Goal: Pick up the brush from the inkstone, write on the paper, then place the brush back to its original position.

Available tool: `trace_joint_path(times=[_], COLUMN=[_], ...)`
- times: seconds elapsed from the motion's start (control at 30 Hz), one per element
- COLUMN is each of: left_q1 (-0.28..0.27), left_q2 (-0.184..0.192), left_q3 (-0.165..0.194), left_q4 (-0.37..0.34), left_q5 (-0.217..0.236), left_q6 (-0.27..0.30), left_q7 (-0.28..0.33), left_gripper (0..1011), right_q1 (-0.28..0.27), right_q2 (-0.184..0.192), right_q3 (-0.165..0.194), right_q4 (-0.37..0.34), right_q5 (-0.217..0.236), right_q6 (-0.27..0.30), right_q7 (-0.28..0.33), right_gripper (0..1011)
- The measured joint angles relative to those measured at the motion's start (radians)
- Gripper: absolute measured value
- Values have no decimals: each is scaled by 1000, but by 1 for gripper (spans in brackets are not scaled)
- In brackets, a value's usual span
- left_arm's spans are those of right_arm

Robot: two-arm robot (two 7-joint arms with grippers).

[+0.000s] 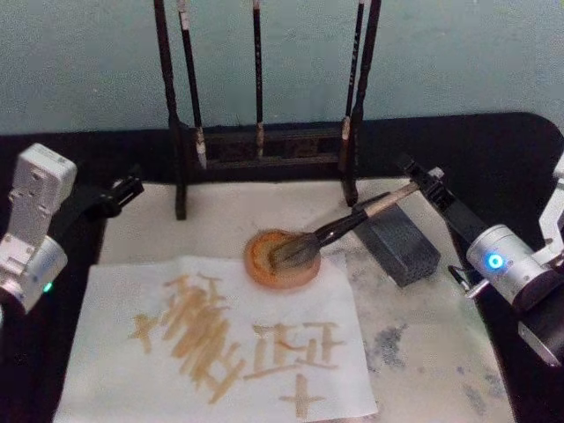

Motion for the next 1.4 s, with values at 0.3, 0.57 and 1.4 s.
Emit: trace_joint_path(times=[0.3, 0.57, 1.4], left_q1=[0, 0, 0], left_q2=[0, 0, 0], left_q3=[0, 0, 0], left_q4=[0, 0, 0], left_q5=[0, 0, 0], left_q6=[0, 0, 0], left_q7=[0, 0, 0], left_gripper=[1002, 1002, 1002], right_q1=[-13, -2, -3], right_q2=[27, 51, 122], right_q3=[-10, -29, -81], right_q4=[-36, -40, -136], right_q5=[8, 5, -74], right_q6=[12, 31, 87], right_q7=[-34, -46, -186], right_gripper=[963, 1001, 1001])
